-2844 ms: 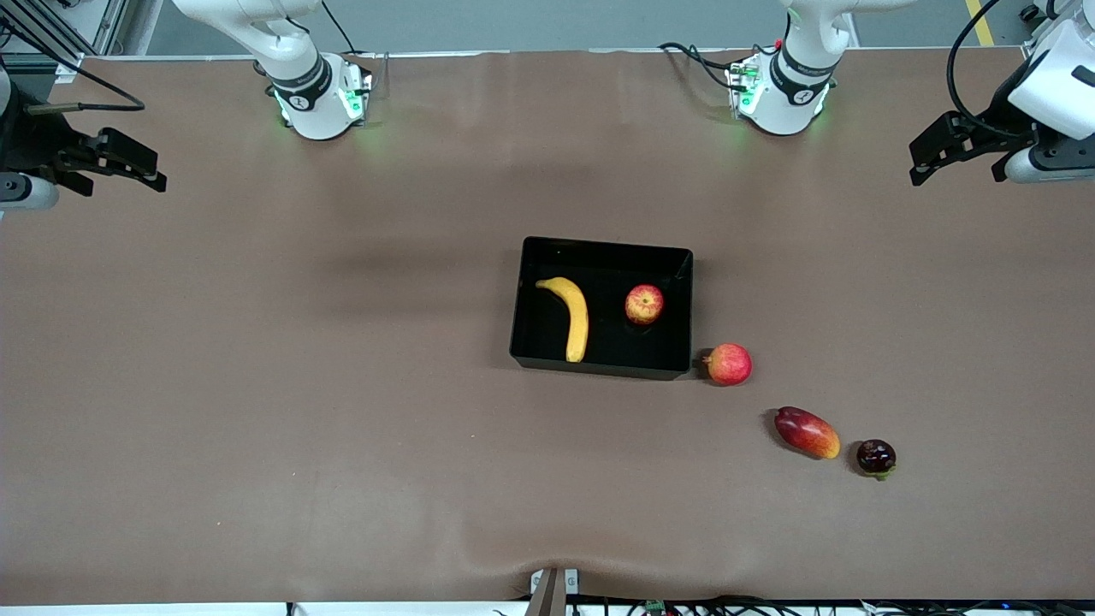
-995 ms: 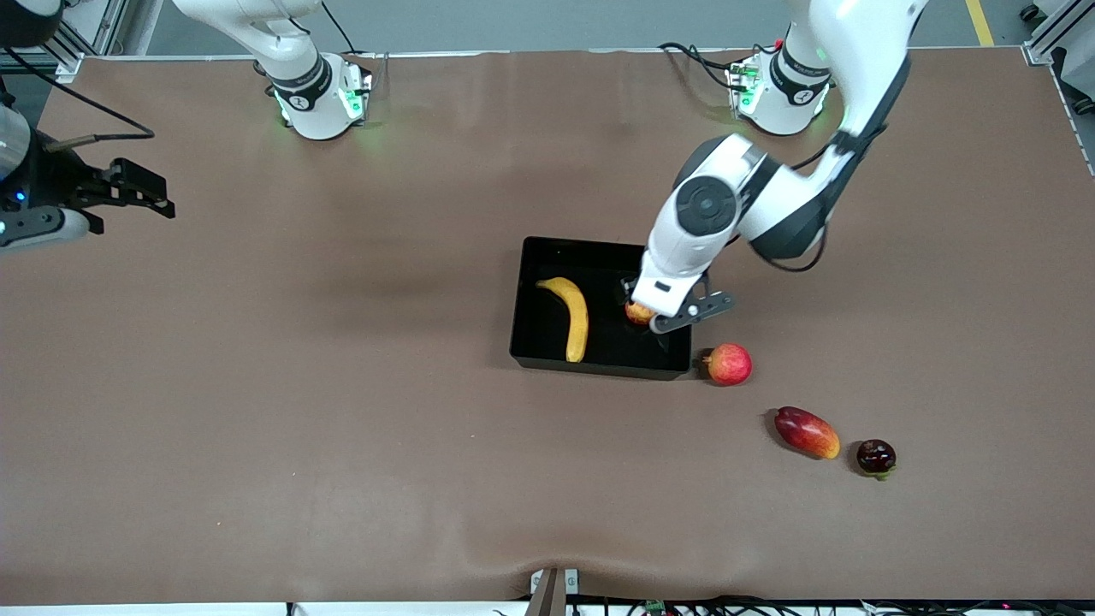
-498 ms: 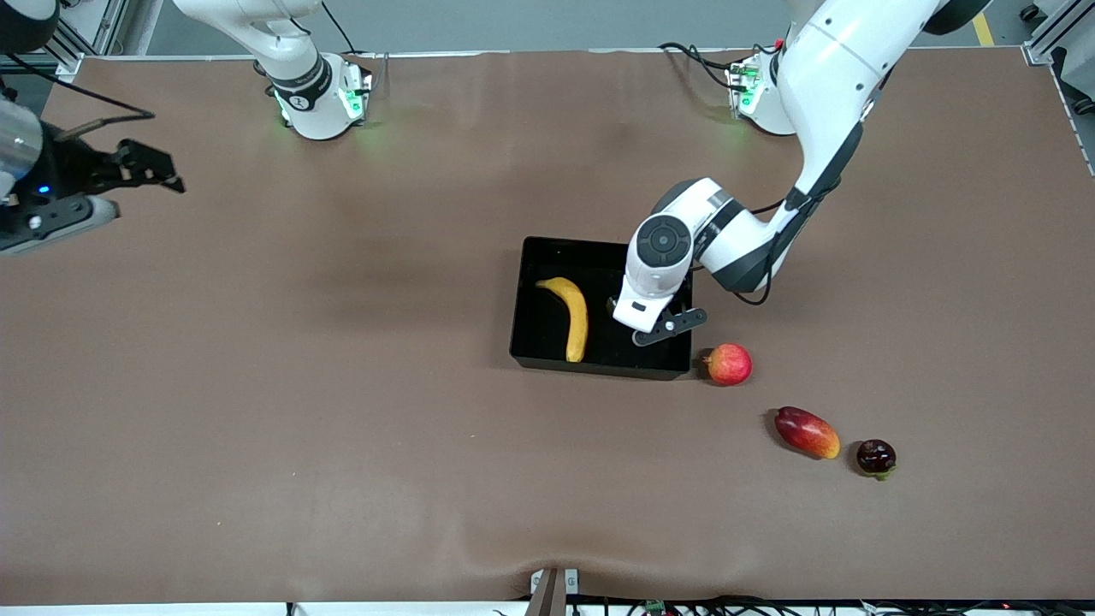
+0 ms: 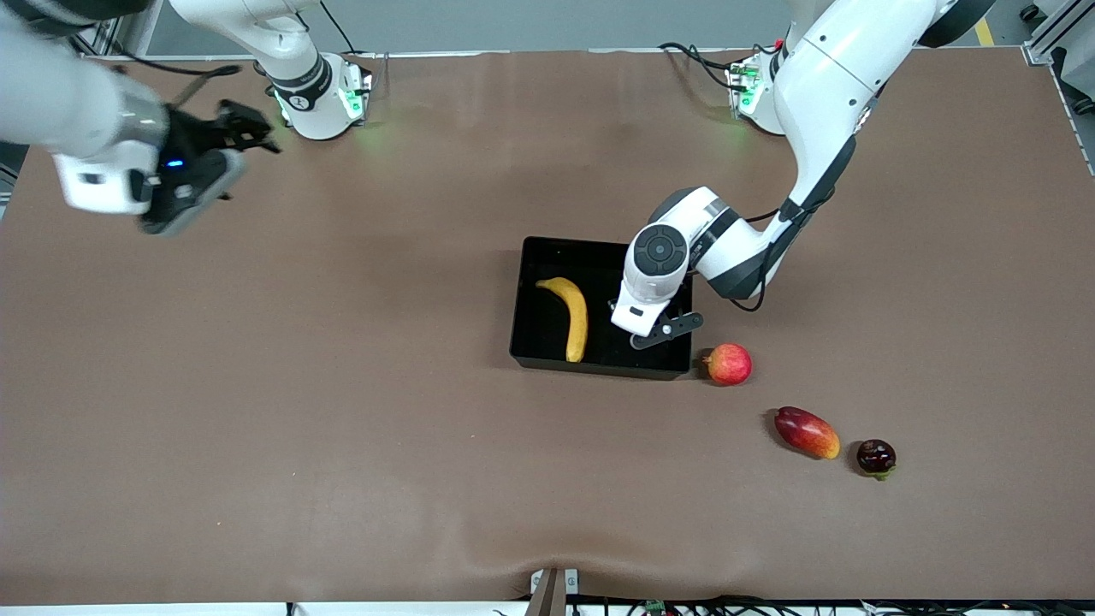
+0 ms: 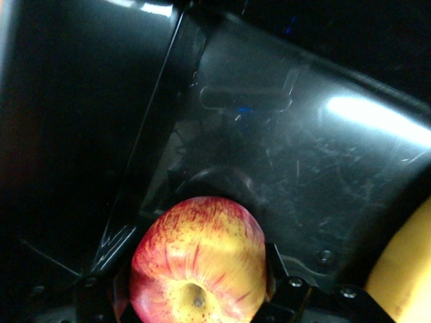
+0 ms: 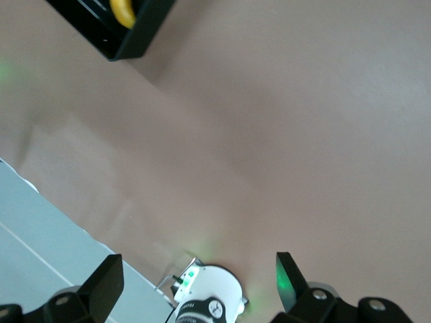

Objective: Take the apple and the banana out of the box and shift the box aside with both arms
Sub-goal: 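Lift the apple out and place it beside the box while the right gripper approaches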

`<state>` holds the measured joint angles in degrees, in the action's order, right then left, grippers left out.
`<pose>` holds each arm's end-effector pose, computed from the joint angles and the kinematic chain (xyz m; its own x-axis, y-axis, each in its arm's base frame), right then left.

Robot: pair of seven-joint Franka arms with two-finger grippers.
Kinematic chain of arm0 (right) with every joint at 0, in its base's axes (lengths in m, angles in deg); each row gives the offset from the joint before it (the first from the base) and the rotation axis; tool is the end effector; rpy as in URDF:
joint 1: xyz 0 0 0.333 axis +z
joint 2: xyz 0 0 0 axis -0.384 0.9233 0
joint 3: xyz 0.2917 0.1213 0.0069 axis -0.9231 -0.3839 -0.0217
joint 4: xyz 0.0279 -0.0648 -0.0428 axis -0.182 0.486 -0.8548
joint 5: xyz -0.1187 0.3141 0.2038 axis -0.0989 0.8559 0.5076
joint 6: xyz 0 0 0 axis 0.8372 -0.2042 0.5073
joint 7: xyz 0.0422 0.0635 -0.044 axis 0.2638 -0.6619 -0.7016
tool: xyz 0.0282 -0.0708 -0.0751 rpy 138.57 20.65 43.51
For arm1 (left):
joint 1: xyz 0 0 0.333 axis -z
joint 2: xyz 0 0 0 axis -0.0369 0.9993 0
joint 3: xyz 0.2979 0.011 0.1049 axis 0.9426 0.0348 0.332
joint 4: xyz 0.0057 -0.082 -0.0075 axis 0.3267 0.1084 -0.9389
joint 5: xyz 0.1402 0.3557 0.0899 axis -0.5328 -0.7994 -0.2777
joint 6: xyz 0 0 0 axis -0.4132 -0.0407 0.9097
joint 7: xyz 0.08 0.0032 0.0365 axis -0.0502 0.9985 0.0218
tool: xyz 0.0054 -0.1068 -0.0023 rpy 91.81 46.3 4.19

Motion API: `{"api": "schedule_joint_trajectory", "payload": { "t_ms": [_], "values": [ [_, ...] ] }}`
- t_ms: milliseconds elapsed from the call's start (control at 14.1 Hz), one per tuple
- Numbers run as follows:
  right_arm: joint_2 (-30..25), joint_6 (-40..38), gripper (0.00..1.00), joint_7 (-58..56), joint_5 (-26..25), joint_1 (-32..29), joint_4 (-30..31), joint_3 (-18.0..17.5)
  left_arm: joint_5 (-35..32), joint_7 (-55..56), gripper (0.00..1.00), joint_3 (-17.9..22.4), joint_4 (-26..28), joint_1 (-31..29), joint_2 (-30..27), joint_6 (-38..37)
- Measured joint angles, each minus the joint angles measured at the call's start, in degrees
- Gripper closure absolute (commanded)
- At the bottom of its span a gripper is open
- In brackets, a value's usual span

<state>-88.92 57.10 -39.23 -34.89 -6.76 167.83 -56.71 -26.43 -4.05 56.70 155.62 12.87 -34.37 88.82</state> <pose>0.5012 0.1494 0.5930 0.7447 0.6454 -0.1699 0.5840 -0.7535 -0.3020 0.5138 -0.3725 0.2117 0.9444 0.3186 -0.0810 0.3107 -0.9455 -0.0973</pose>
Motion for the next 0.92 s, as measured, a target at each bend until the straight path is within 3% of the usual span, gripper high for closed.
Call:
{"api": "schedule_joint_trajectory", "payload": {
  "t_ms": [142,498,711,924],
  "values": [
    [1.18,2.58,0.00,0.00,-0.01,2.37,0.17,-0.02,-0.09,-0.01,1.00,-0.62,-1.74,-0.08,-1.97,-1.63],
    [6.50,10.98,0.00,-0.15,-0.01,5.11,1.66,0.00,1.41,-5.38,1.00,-2.14,-12.49,-3.40,-10.98,-18.01],
    [7.14,15.15,0.00,-0.17,-0.01,5.34,4.63,0.06,5.25,-18.95,1.00,-2.09,-14.17,-12.73,-14.59,-21.58],
    [7.15,20.95,0.00,-0.17,-0.06,5.31,7.85,0.36,6.15,-30.02,1.00,-1.94,-12.97,-21.86,-14.79,-23.62]
  ]
}}
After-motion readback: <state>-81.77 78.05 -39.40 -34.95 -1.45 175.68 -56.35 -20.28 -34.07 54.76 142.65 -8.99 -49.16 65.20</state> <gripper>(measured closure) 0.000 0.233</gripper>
